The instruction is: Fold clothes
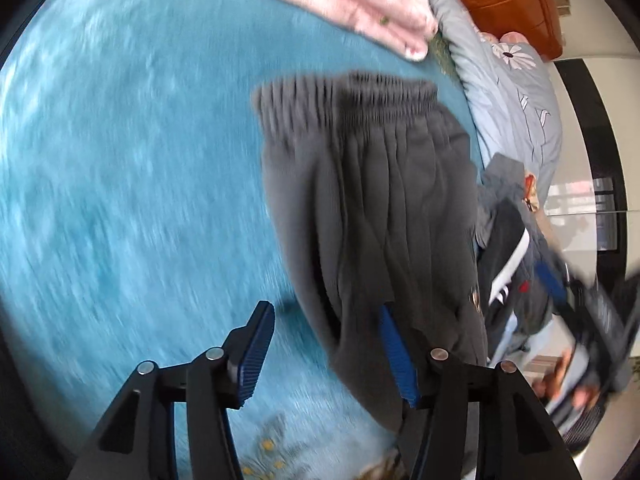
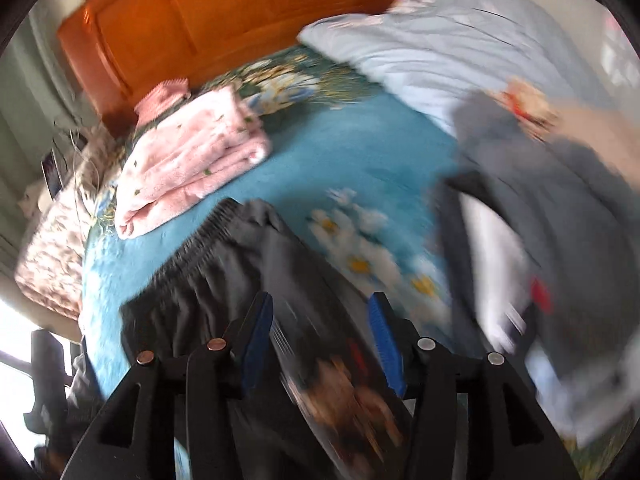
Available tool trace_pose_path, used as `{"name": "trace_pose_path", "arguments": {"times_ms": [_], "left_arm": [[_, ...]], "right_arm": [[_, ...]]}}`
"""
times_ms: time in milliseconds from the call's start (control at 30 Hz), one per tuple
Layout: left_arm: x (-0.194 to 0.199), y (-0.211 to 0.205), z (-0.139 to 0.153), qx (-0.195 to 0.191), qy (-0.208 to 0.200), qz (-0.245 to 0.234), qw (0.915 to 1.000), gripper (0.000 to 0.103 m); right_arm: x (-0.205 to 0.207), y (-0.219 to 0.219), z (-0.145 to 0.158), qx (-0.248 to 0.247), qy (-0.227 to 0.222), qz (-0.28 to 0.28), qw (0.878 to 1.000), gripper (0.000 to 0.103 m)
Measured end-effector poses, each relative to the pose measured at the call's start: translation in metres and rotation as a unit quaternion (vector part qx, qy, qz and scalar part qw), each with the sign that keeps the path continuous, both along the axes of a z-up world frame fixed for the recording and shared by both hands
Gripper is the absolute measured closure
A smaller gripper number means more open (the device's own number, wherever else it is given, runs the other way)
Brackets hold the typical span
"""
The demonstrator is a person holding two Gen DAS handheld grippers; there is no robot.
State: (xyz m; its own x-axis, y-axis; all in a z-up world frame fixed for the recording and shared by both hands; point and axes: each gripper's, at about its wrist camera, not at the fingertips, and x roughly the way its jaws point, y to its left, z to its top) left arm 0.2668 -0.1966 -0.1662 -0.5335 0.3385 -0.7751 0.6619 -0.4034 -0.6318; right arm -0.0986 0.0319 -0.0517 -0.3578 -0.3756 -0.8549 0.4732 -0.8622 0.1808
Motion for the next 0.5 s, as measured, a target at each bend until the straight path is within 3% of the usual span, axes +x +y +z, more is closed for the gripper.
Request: {"name": "trace_pose_path", "arguments": {"times_ms": [133,333,400,500], "left_arm": [[-0.007,0.013,-0.012,0.039,-0.003,0.017,0.9991,0.044],[-0.009,0.018,-0.011,0.045,-0.008,0.040,0.9981,0.047],[-0.015,0.016,-0.010,0.041,-0.009,0.045,0.9981,0.063],[-0.021,0.013,-0.010,0.039,-0.019,0.052,0.9977,0.075]], "right_arm": [[0.044,0.097,0.002,0.012,-0.010,-0.063,0.998,0.042],[0.099,0.200,-0.014,0.035,-0.043,-0.151,0.987,0.041],[0.115,0.231,-0.019,0.039,-0.055,-0.180,0.981,0.041],[0.139,0.279,-0.027,0.043,-0.074,-0.223,0.971,0.041]]}}
